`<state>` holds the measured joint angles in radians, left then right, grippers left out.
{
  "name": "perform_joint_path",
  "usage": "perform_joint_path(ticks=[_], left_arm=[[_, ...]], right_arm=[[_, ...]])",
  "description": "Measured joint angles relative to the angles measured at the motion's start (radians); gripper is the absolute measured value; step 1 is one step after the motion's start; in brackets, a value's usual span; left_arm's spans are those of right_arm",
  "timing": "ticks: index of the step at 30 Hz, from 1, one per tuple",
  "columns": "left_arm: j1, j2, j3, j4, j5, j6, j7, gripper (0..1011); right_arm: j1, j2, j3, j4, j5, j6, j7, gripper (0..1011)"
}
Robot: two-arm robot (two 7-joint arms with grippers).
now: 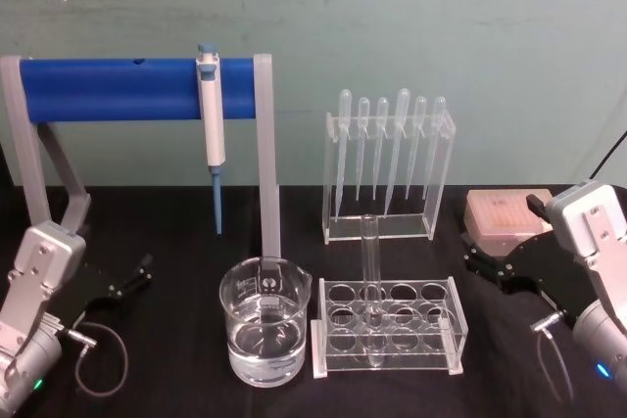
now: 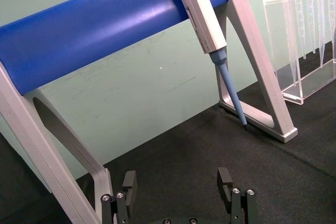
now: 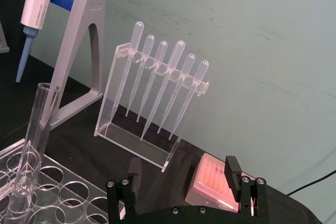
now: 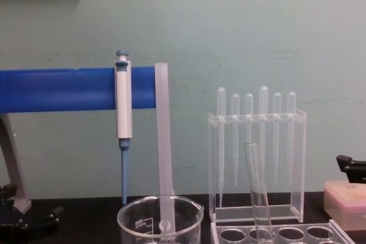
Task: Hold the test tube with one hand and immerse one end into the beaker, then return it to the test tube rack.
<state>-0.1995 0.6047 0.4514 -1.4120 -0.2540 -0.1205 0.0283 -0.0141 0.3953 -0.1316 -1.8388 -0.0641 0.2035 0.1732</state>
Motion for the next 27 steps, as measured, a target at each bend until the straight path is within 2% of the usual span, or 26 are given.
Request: perform_joint_path(ticks=[7,12,16,19,20,21,22,27], left_arm=[[0.000,0.000,0.000,0.000,0.000,0.000,0.000,1000],[0.000,0.000,0.000,0.000,0.000,0.000,0.000,1000],[0.000,0.000,0.000,0.000,0.000,0.000,0.000,1000],[0.000,0.000,0.000,0.000,0.000,0.000,0.000,1000],[0.000,0.000,0.000,0.000,0.000,0.000,0.000,1000],[0.000,0.000,0.000,0.000,0.000,0.000,0.000,1000],[0.000,0.000,0.000,0.000,0.000,0.000,0.000,1000],[0.000,0.000,0.000,0.000,0.000,0.000,0.000,1000]], right_arm=[[0.000,0.001,0.000,0.000,0.000,0.000,0.000,1002],[0.001,-0.013,-0.001,0.013,-0.007,-0.006,0.009,1000],[-0.015,-0.022,0.012,0.028,-0.014,-0.039,0.007,1002],[-0.034,-0.030,0.023,0.048,-0.024,-0.086,-0.008,1002],[-0.045,-0.036,0.028,0.065,-0.030,-0.112,-0.018,1000],[-0.045,-0.036,0.028,0.065,-0.030,-0.112,-0.018,1000],[-0.056,-0.044,0.035,0.090,-0.039,-0.145,-0.030,1000],[-0.067,-0.058,0.046,0.136,-0.044,-0.189,-0.042,1000]])
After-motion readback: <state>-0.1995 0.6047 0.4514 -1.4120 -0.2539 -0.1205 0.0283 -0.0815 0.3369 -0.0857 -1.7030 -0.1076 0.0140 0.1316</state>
